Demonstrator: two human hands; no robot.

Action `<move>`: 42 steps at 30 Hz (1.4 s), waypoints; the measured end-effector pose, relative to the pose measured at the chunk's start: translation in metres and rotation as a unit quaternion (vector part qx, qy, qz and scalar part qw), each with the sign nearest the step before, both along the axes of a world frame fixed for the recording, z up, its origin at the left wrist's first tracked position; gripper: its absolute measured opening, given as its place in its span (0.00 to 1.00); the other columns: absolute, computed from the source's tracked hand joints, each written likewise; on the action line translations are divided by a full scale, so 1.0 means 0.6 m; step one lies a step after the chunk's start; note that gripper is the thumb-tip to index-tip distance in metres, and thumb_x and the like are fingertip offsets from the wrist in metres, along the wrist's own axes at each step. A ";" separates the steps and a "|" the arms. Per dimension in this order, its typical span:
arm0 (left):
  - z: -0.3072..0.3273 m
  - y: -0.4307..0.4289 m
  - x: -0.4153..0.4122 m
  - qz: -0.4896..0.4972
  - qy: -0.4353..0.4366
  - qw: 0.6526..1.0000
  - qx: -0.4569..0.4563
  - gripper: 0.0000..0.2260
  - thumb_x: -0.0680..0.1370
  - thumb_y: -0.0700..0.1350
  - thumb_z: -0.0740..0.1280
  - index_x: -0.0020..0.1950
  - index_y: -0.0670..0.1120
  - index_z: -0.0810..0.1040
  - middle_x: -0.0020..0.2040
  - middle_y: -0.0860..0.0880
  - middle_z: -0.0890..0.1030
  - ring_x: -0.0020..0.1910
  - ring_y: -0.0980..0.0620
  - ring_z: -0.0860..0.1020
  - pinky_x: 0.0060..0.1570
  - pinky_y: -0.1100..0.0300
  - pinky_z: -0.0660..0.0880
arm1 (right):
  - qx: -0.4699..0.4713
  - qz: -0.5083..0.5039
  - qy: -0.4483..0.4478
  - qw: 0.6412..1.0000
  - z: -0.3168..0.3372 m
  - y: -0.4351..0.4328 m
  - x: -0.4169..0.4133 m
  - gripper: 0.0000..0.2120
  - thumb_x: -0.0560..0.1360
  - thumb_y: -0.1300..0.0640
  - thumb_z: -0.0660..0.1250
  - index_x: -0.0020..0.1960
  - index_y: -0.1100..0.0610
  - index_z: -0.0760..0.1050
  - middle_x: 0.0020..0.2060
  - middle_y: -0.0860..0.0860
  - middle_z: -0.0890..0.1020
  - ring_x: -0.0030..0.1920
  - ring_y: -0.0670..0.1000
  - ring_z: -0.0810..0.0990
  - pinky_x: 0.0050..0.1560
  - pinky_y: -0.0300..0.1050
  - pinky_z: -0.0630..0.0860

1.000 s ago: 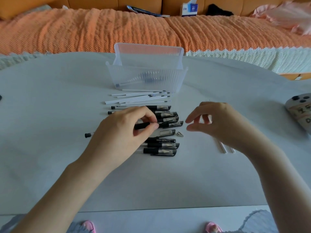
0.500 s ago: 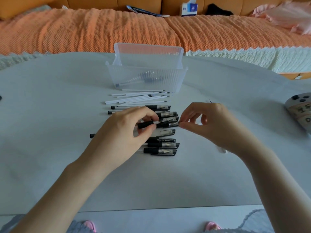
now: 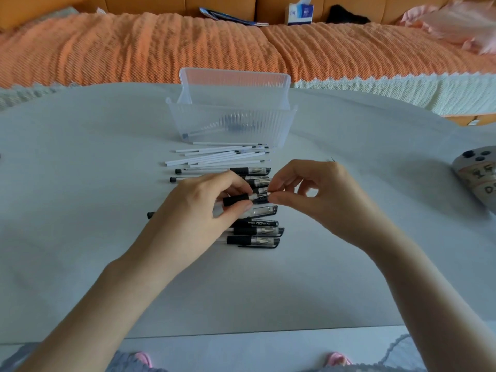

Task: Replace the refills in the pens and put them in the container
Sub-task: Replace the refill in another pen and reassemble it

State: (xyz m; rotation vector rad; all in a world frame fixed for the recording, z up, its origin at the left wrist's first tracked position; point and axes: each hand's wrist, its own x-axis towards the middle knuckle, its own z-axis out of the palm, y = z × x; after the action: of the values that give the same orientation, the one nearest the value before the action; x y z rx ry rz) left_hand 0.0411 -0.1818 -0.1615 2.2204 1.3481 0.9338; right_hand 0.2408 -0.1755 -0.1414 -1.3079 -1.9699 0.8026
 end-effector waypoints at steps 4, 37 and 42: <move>0.000 0.000 0.002 -0.008 0.008 1.000 0.003 0.07 0.72 0.49 0.71 0.48 0.51 0.79 0.42 0.65 0.78 0.43 0.67 0.76 0.44 0.74 0.70 | -0.001 0.008 0.000 1.000 -0.001 -0.003 -0.009 0.02 0.70 0.59 0.73 0.42 0.54 0.80 0.32 0.43 0.80 0.34 0.40 0.76 0.38 0.30 0.70; 0.005 -0.002 0.003 -0.026 -0.028 0.999 0.008 0.08 0.70 0.45 0.73 0.46 0.47 0.78 0.42 0.60 0.80 0.43 0.64 0.78 0.46 0.72 0.72 | -0.026 -0.003 -0.036 0.999 -0.007 -0.002 -0.019 0.12 0.77 0.49 0.61 0.41 0.55 0.78 0.28 0.37 0.78 0.31 0.41 0.74 0.34 0.29 0.67; 0.005 0.000 0.002 -0.022 -0.030 0.999 0.006 0.08 0.70 0.46 0.73 0.46 0.47 0.78 0.42 0.61 0.80 0.43 0.64 0.78 0.44 0.70 0.73 | -0.030 0.014 -0.009 0.999 -0.006 -0.002 -0.018 0.05 0.72 0.51 0.70 0.46 0.51 0.78 0.34 0.42 0.79 0.35 0.42 0.76 0.36 0.30 0.68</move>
State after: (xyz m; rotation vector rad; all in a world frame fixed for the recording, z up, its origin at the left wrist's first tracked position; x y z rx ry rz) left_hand 0.0426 -0.1819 -0.1584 2.2042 1.2649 0.9881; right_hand 0.2303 -0.1769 -0.1449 -1.3294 -1.9962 0.8727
